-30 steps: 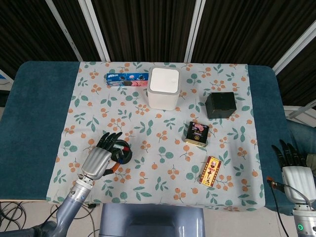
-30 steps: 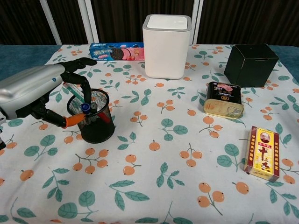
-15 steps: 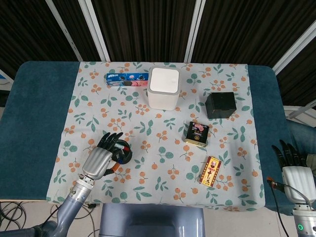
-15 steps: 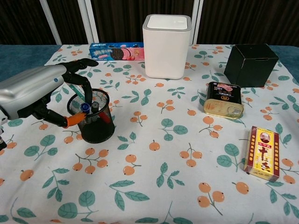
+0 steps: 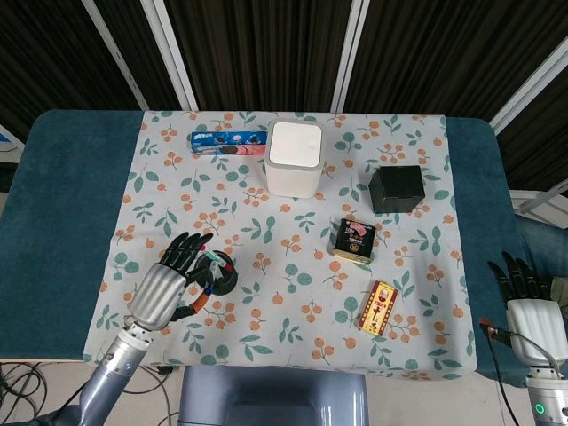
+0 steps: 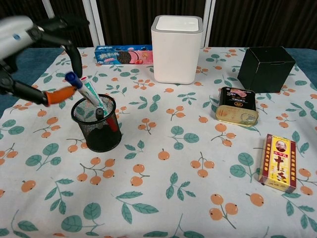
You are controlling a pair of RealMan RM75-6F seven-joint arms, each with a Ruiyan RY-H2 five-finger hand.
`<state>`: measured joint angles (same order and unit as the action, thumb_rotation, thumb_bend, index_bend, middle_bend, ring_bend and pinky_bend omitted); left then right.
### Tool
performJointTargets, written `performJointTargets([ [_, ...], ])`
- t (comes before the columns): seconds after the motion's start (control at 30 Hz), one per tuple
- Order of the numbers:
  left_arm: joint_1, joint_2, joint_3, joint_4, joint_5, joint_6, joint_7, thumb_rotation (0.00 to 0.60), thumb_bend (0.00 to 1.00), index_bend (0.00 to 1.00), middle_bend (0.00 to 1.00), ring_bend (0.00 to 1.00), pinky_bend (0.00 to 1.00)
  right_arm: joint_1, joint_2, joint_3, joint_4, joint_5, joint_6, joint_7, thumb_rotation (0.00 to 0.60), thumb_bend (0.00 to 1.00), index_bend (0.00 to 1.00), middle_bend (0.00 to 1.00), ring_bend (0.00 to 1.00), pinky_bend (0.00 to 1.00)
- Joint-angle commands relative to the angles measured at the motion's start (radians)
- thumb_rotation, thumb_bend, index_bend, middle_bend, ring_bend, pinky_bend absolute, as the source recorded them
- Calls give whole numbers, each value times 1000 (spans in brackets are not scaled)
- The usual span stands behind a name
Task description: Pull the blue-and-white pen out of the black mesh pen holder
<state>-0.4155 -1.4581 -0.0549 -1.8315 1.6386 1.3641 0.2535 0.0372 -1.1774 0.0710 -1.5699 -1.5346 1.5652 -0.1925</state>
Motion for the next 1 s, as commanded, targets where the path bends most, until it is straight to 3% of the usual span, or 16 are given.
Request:
performJointTargets([
  [0.03, 17, 104, -31, -105, 73, 85, -32, 600, 410, 578, 46, 0, 0, -1, -1, 1, 0, 2, 0, 0, 600, 191, 131, 0, 65, 202],
  [0.3, 37, 278, -108, -195, 32, 144, -130, 600, 410, 586, 62, 0, 0, -1, -2, 2, -3, 6, 0, -5, 600, 192, 132, 0, 65, 202],
  [0.5, 46, 353, -148, -119, -159, 89, -285, 600, 410, 587, 62, 0, 0, -3, -3, 2, -4, 4, 3, -9, 600, 191, 131, 0, 65, 202],
  [0.73, 3, 336, -139, 72, -329, -139, -546, 600, 410, 588, 59, 0, 0, -5, -7, 3, -3, 4, 8, -11, 600, 192, 131, 0, 65, 202],
  [0.87, -30, 290, -131, 151, -346, -217, -580, 600, 409, 579, 58, 0, 0, -6, -7, 3, -4, 6, 8, -11, 600, 192, 131, 0, 65, 202],
  [1.0, -64, 243, -139, 188, -377, -263, -539, 600, 410, 562, 58, 0, 0, -6, -6, 3, -4, 6, 9, -10, 600, 192, 131, 0, 65, 202],
])
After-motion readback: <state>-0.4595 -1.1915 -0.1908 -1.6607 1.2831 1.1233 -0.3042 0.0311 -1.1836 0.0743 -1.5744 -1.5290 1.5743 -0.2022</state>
